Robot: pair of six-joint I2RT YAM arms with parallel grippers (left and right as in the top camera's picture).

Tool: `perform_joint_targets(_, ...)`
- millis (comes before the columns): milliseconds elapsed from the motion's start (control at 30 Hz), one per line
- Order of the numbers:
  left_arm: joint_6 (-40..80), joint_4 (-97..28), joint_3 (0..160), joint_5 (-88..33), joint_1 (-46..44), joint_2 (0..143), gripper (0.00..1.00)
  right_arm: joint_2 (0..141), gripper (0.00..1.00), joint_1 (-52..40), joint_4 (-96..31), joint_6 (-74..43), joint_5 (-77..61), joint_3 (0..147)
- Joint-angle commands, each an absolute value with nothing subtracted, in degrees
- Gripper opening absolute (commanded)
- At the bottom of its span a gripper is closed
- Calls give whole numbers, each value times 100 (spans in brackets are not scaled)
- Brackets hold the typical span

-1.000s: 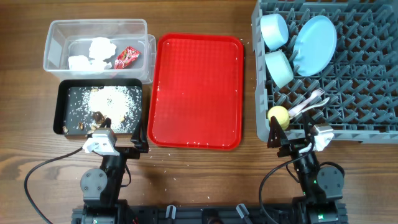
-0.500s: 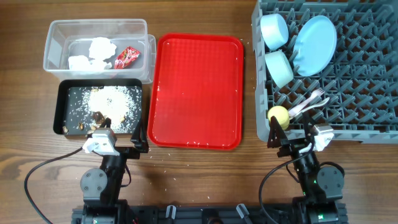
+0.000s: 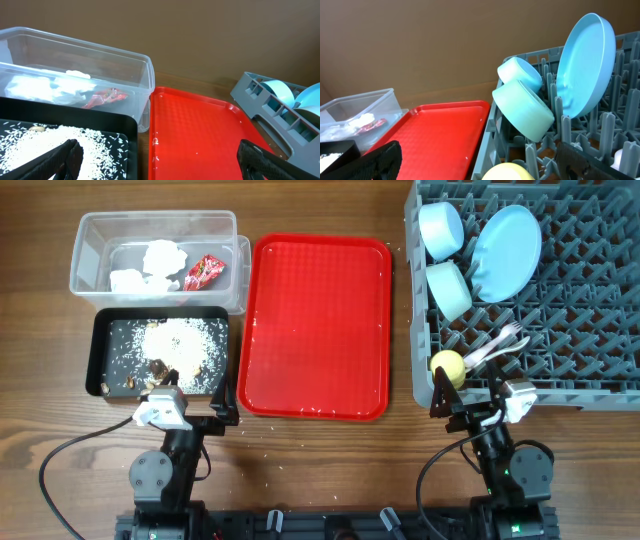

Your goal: Sort waste into correct bins and load items into the dishwasher rack

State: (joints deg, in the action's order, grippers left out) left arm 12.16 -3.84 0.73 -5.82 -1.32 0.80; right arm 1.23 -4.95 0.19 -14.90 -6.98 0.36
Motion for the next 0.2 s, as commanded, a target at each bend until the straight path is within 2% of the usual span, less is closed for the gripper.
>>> perform_joint_targets(0,1249,-397,32,-548,-73,16,100,93,100,-519,36,-1518,-598,30)
perform_joint_targets(167,1249,-397,32,-548,-73,16,100,93,100,-519,36,-1518,-598,30)
